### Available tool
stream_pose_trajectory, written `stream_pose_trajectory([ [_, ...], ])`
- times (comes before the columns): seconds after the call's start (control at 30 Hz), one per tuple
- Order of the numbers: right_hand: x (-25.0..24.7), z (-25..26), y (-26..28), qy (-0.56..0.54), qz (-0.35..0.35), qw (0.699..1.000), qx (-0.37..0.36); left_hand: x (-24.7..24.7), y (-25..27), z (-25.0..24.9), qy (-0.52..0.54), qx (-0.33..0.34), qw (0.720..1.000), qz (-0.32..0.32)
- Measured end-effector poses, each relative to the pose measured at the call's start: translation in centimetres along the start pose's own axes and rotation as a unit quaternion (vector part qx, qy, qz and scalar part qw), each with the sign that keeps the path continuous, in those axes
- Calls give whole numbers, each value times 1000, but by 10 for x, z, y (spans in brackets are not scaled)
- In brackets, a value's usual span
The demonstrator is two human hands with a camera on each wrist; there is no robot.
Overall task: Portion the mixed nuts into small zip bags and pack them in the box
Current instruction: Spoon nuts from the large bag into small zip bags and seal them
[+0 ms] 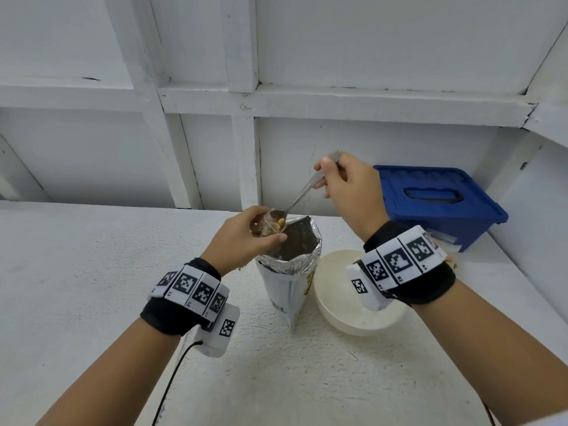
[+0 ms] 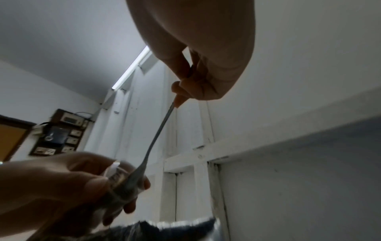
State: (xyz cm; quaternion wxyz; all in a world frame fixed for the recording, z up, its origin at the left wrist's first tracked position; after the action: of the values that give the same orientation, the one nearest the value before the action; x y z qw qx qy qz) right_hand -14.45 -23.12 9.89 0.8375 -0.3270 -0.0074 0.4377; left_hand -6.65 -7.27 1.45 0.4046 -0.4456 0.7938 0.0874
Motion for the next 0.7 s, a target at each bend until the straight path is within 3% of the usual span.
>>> stream_pose_trajectory([
  [0.17,1,32,-3,3,-9,994,-113,-2,4,17,67,-22,996,-54],
  [0.4,-30,9,0,11,-71,994,-83,-10,7,27,85,-27,994,-65],
  [0.53,-5,-21,17,100,38,993,-42,-6,6,28,94,-28,994,-47],
  [0.7,40,-55,44,160,211,964,3,-2,6,27,76,-30,996,-25],
])
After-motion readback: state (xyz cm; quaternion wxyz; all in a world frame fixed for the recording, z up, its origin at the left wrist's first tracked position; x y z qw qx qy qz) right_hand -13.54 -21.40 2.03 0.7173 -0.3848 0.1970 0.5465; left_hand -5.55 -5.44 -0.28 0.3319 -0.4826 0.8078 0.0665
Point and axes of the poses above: each hand's wrist, its own y-axis away from the middle knuckle, its own x-axis out of the palm, z = x × y, the point moved 7 cm from there along -y, towards the middle knuckle, and after that the axes turned 5 degrees about -y, right-handed, at the moved point
